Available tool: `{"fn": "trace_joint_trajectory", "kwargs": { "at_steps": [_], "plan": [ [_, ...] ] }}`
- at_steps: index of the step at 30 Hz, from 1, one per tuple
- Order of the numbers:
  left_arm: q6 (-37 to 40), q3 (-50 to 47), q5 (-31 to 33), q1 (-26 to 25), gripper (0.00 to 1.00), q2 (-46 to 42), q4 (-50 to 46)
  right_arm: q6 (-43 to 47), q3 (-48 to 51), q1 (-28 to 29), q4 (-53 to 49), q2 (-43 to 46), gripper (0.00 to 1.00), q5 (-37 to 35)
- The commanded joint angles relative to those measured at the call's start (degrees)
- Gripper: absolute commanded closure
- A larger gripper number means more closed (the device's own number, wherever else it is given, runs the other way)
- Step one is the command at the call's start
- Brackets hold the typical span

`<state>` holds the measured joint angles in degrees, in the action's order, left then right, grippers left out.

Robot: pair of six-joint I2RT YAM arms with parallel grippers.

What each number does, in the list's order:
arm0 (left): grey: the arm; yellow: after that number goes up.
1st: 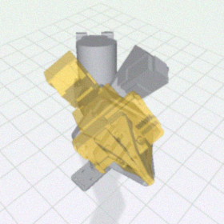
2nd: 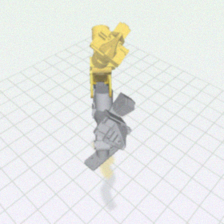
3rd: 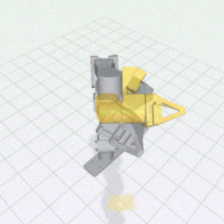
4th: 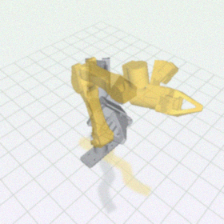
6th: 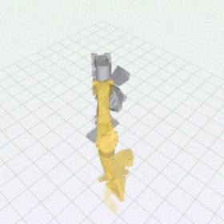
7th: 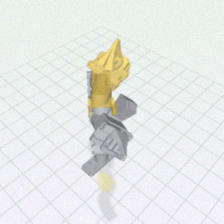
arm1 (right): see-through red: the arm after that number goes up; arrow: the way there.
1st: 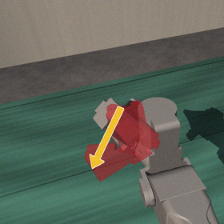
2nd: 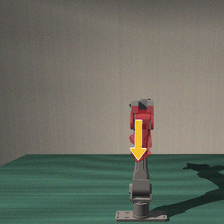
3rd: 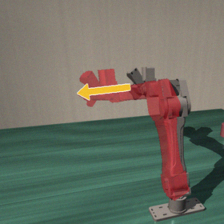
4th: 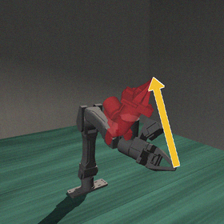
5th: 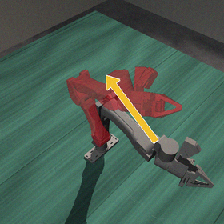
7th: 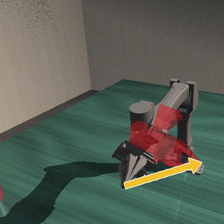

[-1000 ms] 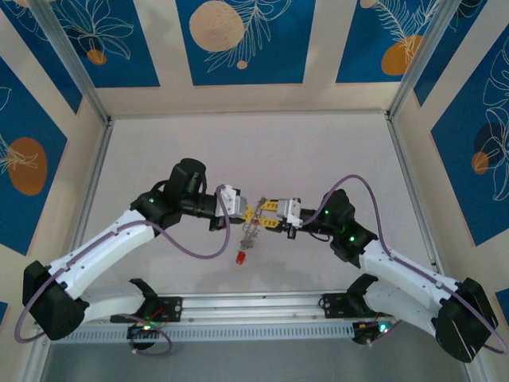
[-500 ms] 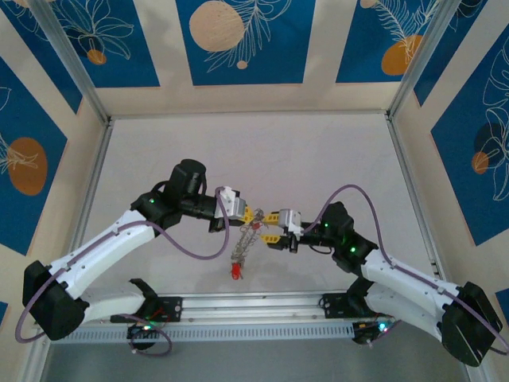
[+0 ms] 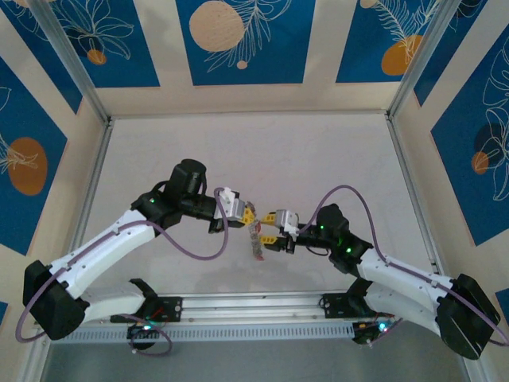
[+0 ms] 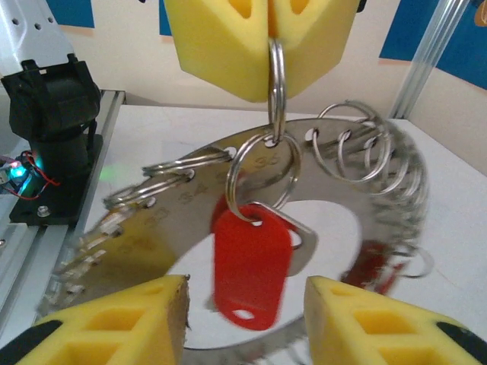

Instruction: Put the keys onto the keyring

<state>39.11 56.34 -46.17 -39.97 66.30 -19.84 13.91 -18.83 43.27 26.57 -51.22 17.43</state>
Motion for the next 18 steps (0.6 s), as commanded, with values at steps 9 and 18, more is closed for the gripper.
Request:
{"fn": "trace_joint_trajectory", "kwargs": {
  "at_steps": [9,18],
  "plan": [
    [1.9,2.2,-5.1,0.5,1.0,0.7,-1.1,4.9,-2.9,-4.8,-4.6,0.9,0.51,6.4],
    [2.1,2.7,-5.5,0.6,1.0,1.0,-1.4,3.2,-5.4,-5.4,-3.6,-4.7,0.58,14.2]
  ]
}}
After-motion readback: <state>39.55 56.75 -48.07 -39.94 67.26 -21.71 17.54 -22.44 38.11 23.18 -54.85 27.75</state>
